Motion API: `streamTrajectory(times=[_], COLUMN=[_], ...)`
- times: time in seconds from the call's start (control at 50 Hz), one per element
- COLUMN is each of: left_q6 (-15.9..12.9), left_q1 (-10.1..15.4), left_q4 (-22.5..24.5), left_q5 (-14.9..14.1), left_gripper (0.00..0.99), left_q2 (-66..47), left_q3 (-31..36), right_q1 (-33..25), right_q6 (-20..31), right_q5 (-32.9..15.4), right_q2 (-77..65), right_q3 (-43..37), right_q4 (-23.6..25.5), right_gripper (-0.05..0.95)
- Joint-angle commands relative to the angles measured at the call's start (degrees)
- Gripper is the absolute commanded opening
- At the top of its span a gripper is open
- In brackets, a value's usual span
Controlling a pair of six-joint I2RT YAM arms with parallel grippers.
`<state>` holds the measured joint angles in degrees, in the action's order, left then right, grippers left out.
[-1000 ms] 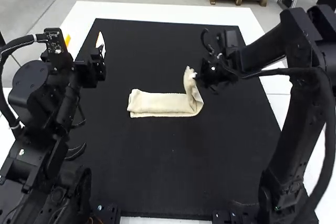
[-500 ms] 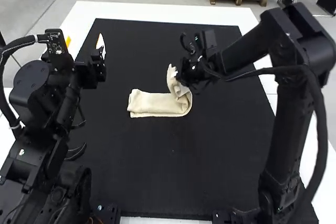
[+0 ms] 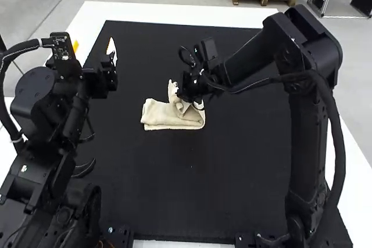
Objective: Fold the towel.
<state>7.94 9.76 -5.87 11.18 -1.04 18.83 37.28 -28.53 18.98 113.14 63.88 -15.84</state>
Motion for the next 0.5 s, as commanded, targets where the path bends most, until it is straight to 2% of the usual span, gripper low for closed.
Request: streamTrajectory(times=[0.0,0.48], left_q6=[-0.12,-0.03], left_q1=[-0.44,-0.71], left_q4=[0.24,0.07], left_q5=[0.42,0.42], left_gripper=[0.933,0.933], left_q2=[1.21,1.21], left_q3=[0.07,0.07], right_q1=[1.39,5.17], right_q6=[-0.47,-0.38], right_q5=[-1.14,-2.28], right_q2=[0.32,4.54], right_q3=[2.66,7.31], right_q4=[-0.16,1.77], right_gripper=[0.0,0.0])
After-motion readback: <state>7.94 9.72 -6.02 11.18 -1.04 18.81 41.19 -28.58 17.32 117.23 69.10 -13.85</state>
